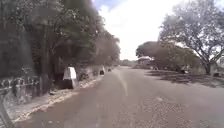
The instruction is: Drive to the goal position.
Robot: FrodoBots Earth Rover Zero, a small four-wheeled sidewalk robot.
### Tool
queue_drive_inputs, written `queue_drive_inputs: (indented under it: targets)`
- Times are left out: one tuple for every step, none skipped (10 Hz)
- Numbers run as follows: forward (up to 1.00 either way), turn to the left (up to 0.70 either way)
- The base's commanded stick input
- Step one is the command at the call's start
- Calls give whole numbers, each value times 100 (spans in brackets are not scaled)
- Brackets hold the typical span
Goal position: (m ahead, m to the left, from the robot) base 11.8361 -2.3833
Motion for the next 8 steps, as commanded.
queue_drive_inputs:
  targets:
    - [70, 0]
    - [70, 0]
    - [70, 0]
    - [70, 0]
    - [70, 0]
    - [70, -13]
    - [70, -28]
    - [70, 0]
